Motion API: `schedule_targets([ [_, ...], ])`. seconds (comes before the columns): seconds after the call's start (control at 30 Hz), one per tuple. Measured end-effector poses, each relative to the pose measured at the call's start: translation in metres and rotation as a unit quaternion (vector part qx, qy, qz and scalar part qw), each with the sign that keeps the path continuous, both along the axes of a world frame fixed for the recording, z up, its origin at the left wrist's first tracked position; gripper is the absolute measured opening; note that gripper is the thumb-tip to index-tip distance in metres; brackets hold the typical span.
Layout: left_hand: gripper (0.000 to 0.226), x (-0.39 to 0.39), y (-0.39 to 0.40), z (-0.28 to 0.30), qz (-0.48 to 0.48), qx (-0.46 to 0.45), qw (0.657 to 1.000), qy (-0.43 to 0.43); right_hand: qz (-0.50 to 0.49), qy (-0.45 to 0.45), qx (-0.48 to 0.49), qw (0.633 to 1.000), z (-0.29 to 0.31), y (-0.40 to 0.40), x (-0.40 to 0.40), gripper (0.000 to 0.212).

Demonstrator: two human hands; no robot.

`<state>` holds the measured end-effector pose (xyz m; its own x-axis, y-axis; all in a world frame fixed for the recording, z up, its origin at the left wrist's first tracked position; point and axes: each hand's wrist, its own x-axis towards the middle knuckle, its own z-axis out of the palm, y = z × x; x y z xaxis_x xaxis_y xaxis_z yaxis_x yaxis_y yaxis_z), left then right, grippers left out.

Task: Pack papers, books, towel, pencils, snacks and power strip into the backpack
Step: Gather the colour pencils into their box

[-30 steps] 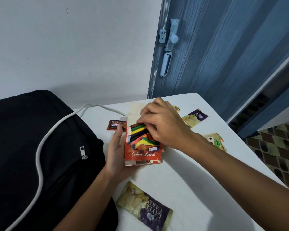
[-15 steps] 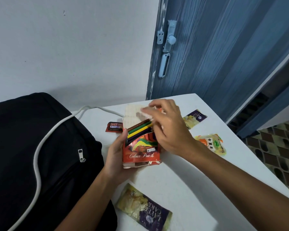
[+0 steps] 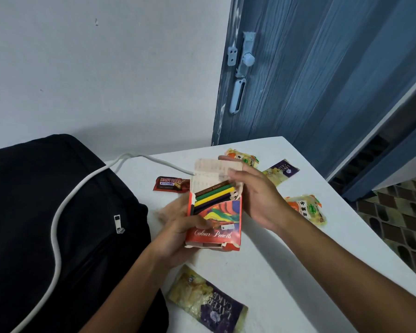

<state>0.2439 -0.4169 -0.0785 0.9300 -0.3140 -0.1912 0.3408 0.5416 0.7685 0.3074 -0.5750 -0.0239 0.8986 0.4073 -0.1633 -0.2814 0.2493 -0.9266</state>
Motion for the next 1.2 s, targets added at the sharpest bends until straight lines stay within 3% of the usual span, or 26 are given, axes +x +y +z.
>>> schedule_targets([
  [0.13, 0.087, 0.0, 0.0, 0.0, -0.003, 0.0, 1.0, 0.0, 0.019, -0.021, -0.069, 0.997, -0.001, -0.007, -0.001, 0.049],
  [0.3, 0.082, -0.002, 0.0, 0.004, -0.015, -0.004, 1.0, -0.008, 0.007, -0.128, -0.161, 0.979, -0.003, -0.009, -0.008, 0.021],
  [0.53, 0.082, 0.0, 0.001, 0.001, -0.02, -0.003, 1.0, -0.009, 0.024, -0.106, -0.182, 0.977, -0.003, -0.012, -0.009, 0.033],
  [0.73, 0.075, 0.0, 0.0, 0.001, -0.035, 0.003, 0.999, 0.014, 0.03, -0.06, -0.209, 0.976, -0.004, -0.016, -0.004, 0.02],
  [0.83, 0.065, 0.002, 0.0, 0.005, -0.043, -0.033, 0.998, -0.02, -0.013, -0.043, -0.189, 0.981, -0.006, -0.018, -0.002, 0.019],
  [1.03, 0.08, 0.006, 0.002, -0.001, -0.016, -0.111, 0.994, -0.017, -0.158, -0.009, -0.148, 0.976, -0.006, -0.026, 0.005, 0.022],
  [1.2, 0.057, 0.006, -0.003, -0.005, 0.031, -0.095, 0.995, -0.022, -0.199, -0.001, -0.134, 0.971, -0.009, -0.028, 0.003, 0.022],
])
